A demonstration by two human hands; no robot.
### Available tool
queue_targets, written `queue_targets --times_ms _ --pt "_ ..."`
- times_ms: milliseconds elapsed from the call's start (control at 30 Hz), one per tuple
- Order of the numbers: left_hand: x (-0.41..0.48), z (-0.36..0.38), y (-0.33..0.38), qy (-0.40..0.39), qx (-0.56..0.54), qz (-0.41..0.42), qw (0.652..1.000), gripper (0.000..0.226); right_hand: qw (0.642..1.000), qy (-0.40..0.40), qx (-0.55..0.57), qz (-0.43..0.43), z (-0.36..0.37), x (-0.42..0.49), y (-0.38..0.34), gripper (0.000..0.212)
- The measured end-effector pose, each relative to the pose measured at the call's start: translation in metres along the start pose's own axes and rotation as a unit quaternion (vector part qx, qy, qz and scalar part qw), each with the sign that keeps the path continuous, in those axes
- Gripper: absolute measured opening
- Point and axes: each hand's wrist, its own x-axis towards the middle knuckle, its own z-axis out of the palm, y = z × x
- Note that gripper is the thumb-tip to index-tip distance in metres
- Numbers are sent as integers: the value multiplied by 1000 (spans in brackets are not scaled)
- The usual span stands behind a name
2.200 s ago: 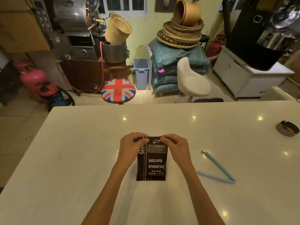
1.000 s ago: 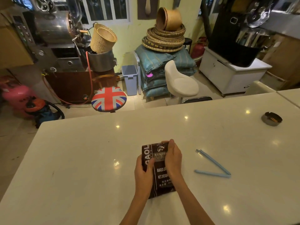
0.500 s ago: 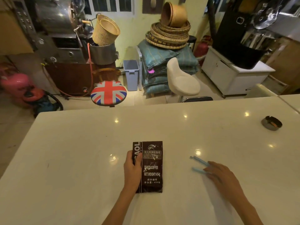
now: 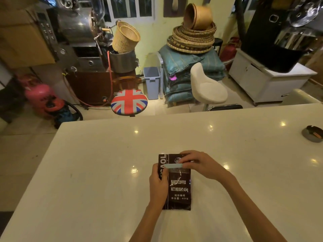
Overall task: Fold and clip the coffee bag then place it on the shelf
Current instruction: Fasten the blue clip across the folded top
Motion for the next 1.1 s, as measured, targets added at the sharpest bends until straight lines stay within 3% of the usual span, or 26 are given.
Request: queue_targets --times_ms 367,700,833,967,1100 --pt "0 4 -2 -5 -25 -6 1000 14 997 75 8 -24 17 20 -20 20" --pt "2 3 2 -36 -66 -15 997 21 992 111 65 8 33 23 -15 18" --pt "3 0 5 -55 -126 -74 988 25 987 132 94 9 35 20 -13 17" --pt "9 -3 10 -95 -228 -172 954 41 978 170 121 1 37 19 -8 14" --pt "19 -5 12 -69 -213 -184 957 38 974 188 124 -8 40 18 -7 11"
